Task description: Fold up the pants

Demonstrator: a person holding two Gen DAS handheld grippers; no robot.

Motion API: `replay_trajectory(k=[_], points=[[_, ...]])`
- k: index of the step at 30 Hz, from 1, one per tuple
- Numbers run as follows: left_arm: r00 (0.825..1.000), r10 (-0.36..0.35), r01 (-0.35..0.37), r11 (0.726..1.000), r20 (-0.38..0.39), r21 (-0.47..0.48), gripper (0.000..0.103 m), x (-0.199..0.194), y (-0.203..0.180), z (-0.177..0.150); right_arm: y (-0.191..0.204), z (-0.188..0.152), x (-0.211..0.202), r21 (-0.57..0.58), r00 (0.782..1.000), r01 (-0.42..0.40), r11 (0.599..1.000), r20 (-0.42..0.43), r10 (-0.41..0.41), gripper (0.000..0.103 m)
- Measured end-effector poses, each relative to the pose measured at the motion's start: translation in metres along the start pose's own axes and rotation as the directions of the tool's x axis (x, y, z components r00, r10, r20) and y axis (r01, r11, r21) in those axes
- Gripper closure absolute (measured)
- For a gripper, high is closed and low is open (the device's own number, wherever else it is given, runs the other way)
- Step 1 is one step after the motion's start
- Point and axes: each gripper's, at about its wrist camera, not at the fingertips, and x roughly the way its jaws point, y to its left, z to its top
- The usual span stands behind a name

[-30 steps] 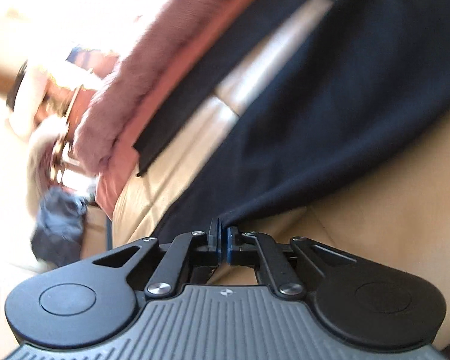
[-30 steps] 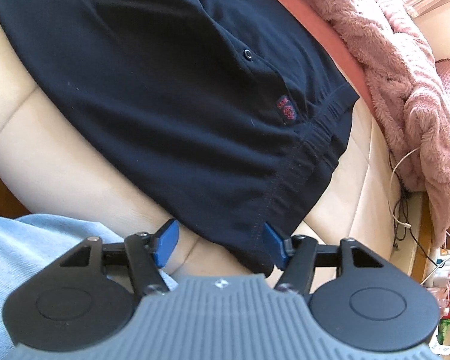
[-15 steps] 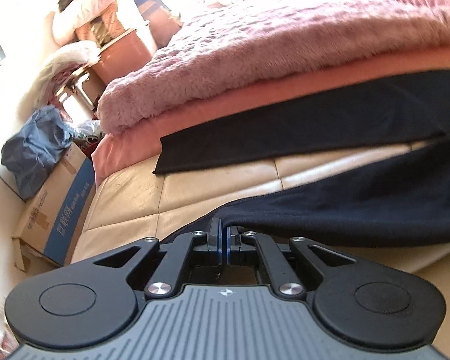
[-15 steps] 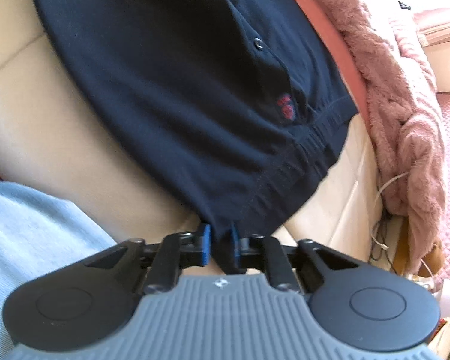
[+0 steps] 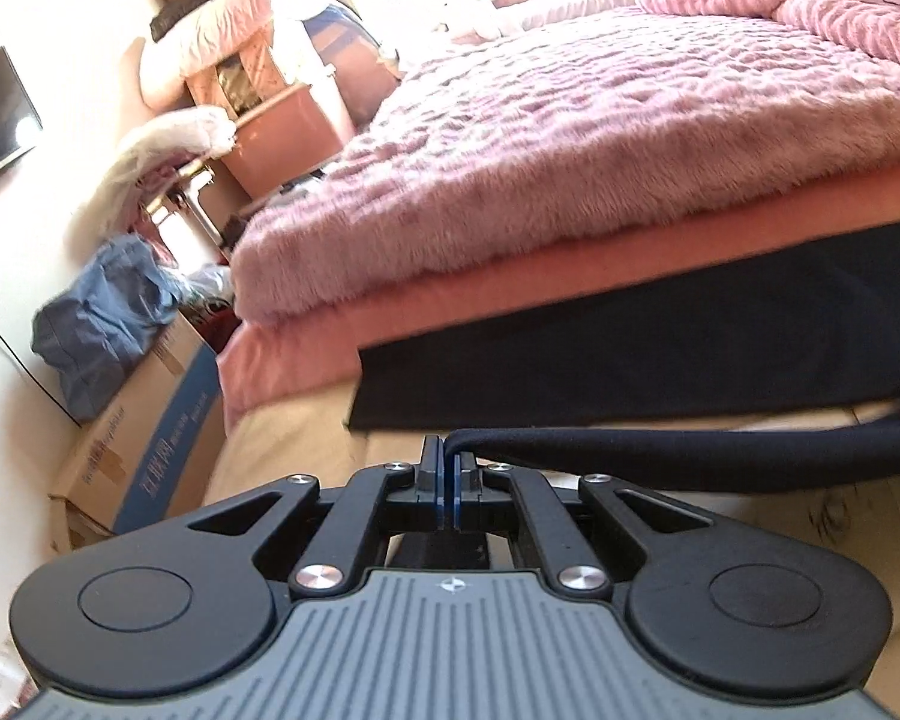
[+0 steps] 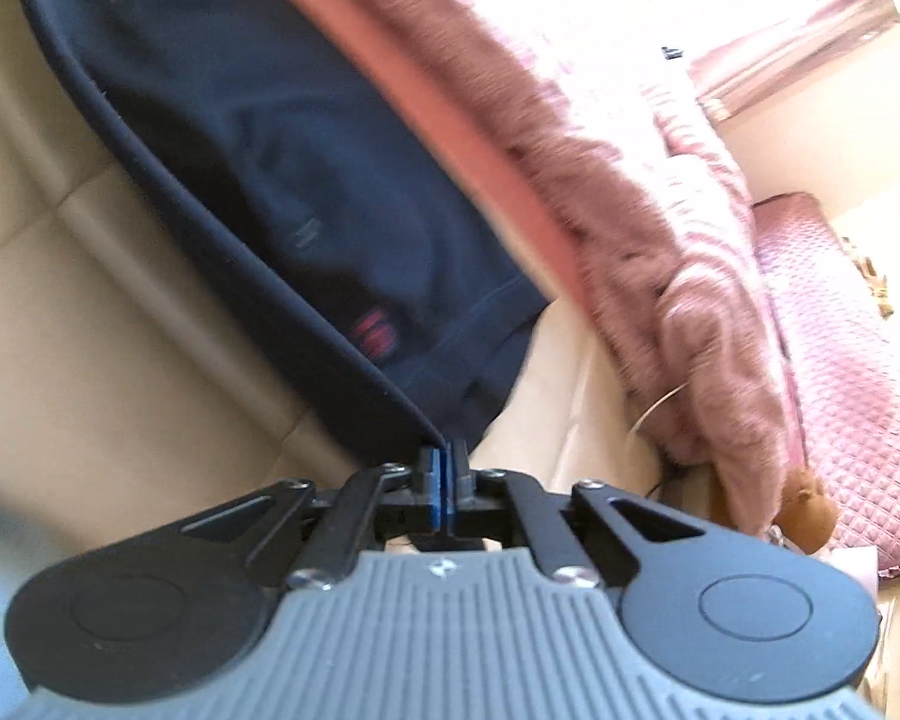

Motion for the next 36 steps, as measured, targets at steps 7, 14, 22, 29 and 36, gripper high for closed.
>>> replay_trajectory(k=[7, 14, 22, 29, 36], points=[[0.998, 0.065, -0.065, 0.996, -0.003, 0.067, 0.101, 0.041, -0.019, 0.062, -0.058, 0.054, 0.045, 0.103, 0.998, 0.05, 0.993, 0.04, -0.055, 0.103], [0.993, 0.094, -0.081, 0.985, -0.075, 0.152, 0.101, 0.127, -0.05, 0.113, -0.1, 0.105, 0.133, 0.2, 1.0, 0.013, 0.98, 0.007, -0.014, 0.103], [0.984, 0.123, -0.089, 0.965, -0.128, 0.247, 0.101, 0.203, -0.091, 0.118, -0.096, 0.129, 0.228, 0.25, 0.995, -0.059, 0.966, -0.062, 0.077, 0.103], [0.983, 0.122, -0.081, 0.961, -0.138, 0.266, 0.1, 0.231, -0.107, 0.108, -0.096, 0.127, 0.252, 0.323, 0.988, -0.107, 0.94, -0.07, 0.137, 0.103], [0.985, 0.087, -0.058, 0.981, -0.149, 0.184, 0.062, 0.236, -0.101, 0.1, -0.105, 0.117, 0.258, 0.473, 0.992, -0.064, 0.879, -0.067, 0.109, 0.058]])
